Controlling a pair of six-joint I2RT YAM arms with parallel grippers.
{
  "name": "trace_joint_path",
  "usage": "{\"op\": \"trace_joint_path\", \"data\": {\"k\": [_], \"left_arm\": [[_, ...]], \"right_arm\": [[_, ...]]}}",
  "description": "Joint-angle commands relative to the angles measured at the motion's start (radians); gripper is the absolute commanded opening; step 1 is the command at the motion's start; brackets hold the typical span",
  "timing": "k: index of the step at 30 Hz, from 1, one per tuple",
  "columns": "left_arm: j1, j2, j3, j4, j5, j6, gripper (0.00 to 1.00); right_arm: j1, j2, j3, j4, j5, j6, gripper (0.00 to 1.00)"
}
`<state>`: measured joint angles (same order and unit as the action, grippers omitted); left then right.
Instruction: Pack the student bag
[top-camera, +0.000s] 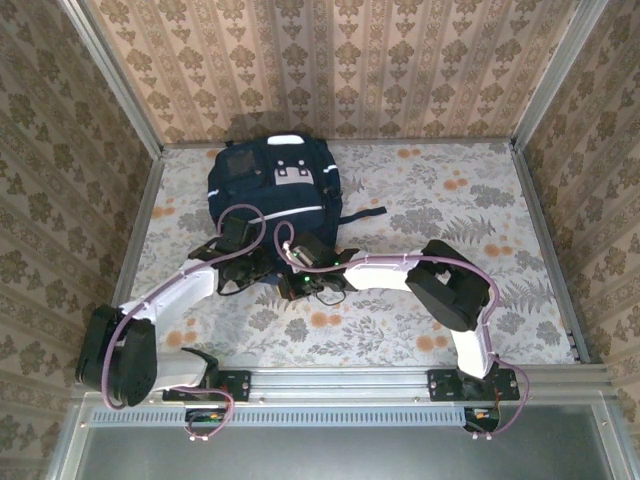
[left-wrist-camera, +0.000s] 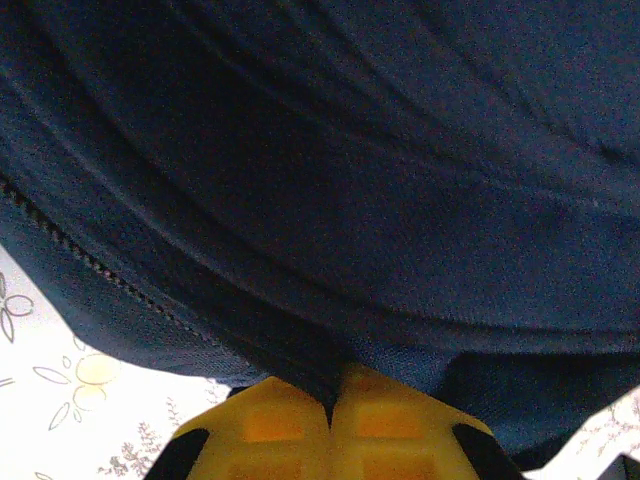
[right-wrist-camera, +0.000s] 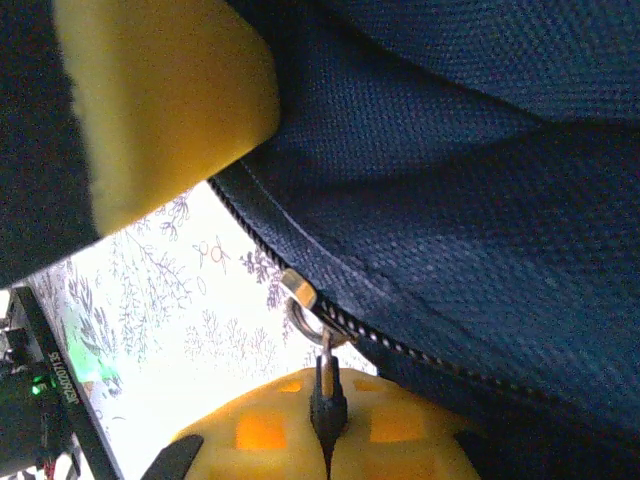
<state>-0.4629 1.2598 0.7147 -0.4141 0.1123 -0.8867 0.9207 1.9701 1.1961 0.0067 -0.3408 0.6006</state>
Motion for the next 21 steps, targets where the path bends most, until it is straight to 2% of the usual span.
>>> {"op": "trace_joint_path", "data": {"k": [1,9,15,21], "left_arm": [[-0.029,-0.079,0.044,-0.044,0.012,0.098,0.0],[-0.042,-0.176,-0.008,-0.133,0.032,0.113,0.0],[-0.04,-0.257,-0.032,-0.273,-0.052,0.106,0.0],[-0.033,-0.284,-0.047,-0.316,-0.095,0.098,0.0]], "right_arm": [[0.009,-0.054,-0.027,-0.096,0.026,-0.056,0.0],[0.011,-0.089,-0.008,-0.203,0.025,-0.119,0.0],[0.01,-0.121,-0.011,-0.311,0.021,-0.217,0.0],[-0.002,-0.148,-0.018,-0.382,-0.023,-0.282,0.0]]}}
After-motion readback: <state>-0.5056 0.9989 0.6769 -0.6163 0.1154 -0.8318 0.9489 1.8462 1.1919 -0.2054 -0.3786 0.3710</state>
